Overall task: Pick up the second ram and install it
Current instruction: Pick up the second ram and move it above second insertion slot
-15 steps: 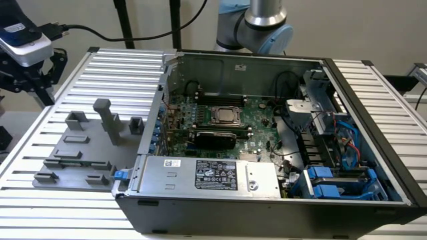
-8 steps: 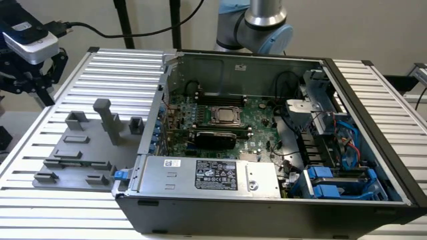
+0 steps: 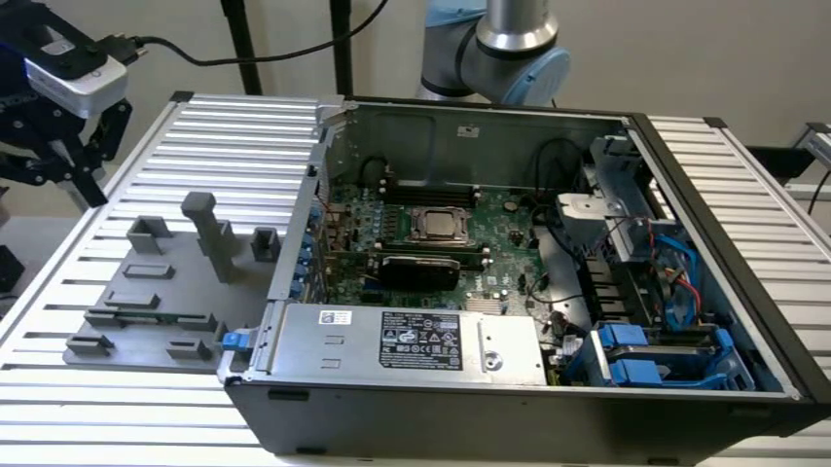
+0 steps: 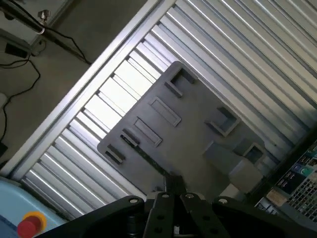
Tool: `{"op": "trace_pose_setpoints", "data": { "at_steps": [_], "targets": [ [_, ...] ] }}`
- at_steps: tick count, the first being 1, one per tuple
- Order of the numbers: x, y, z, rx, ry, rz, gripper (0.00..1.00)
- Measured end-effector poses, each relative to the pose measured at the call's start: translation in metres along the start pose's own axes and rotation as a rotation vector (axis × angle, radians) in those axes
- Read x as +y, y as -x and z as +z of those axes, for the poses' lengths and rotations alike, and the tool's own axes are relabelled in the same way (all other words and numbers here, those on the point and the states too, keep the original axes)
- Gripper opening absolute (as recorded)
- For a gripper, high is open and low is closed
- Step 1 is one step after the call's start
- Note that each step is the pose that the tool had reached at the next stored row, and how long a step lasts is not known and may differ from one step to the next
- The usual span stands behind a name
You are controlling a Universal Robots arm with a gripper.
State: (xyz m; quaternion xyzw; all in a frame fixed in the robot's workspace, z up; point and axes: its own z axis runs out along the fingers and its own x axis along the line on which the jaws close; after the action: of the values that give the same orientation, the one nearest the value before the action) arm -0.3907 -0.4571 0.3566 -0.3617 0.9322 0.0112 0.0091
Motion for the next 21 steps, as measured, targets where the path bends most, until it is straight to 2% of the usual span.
{"op": "trace_pose_setpoints", "data": {
  "at_steps": [12, 21],
  "targets": [
    [0.0000, 0.0000, 0.0001, 0.0040, 0.0045, -0.214, 0.11],
    [-0.0001, 0.0000, 0.0015, 0.0152, 0.0000, -0.359, 0.11]
  ]
}}
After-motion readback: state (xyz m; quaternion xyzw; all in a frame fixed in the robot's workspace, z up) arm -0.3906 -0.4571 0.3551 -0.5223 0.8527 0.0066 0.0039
